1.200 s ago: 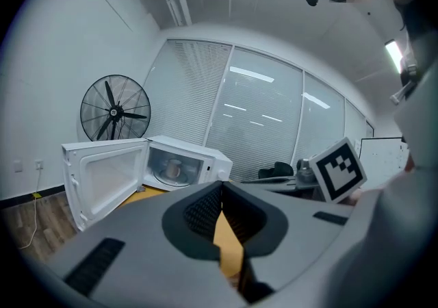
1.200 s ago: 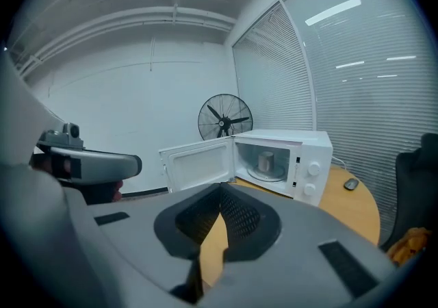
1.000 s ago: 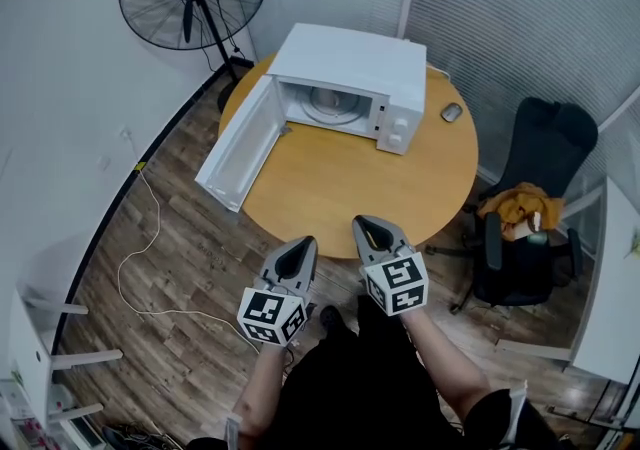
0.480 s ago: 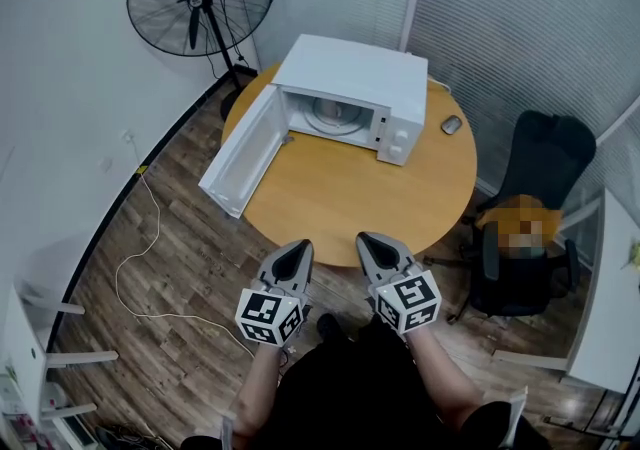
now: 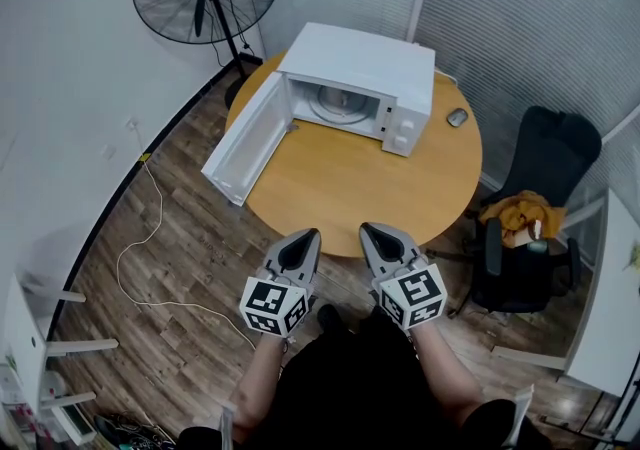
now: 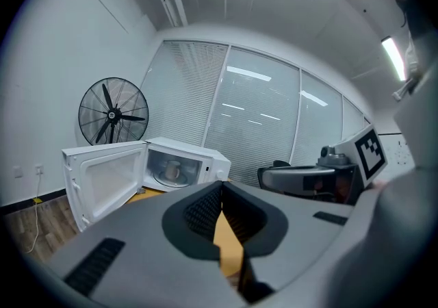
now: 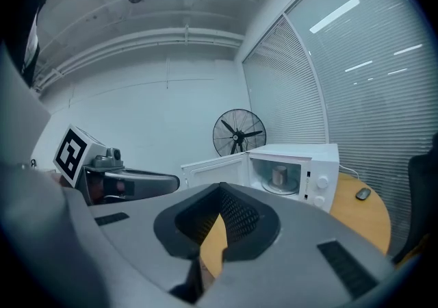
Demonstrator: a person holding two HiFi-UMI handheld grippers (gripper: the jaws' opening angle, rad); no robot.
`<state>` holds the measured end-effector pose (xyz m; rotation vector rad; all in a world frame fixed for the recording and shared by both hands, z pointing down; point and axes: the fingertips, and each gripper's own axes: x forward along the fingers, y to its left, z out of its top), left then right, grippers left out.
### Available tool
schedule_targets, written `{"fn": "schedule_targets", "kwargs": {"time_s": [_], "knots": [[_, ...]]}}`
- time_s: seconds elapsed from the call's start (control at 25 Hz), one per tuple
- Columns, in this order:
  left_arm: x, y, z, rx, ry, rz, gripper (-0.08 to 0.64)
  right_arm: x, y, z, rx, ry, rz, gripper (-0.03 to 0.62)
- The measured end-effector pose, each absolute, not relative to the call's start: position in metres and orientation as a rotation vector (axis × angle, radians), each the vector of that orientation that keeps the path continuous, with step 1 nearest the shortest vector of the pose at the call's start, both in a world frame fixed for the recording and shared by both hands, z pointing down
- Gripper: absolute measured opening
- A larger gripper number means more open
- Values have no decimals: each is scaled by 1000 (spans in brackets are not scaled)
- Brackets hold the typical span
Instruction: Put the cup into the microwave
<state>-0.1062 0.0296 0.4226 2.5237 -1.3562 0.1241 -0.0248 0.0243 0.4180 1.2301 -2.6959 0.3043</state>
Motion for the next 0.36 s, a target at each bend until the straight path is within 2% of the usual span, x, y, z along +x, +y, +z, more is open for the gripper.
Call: {"fn": "schedule_targets", "kwargs": {"time_s": [0.36], "knots": [[-98, 30, 426, 2523, -1349, 135, -5, -20, 24, 415, 1227, -2702, 277, 9]]}}
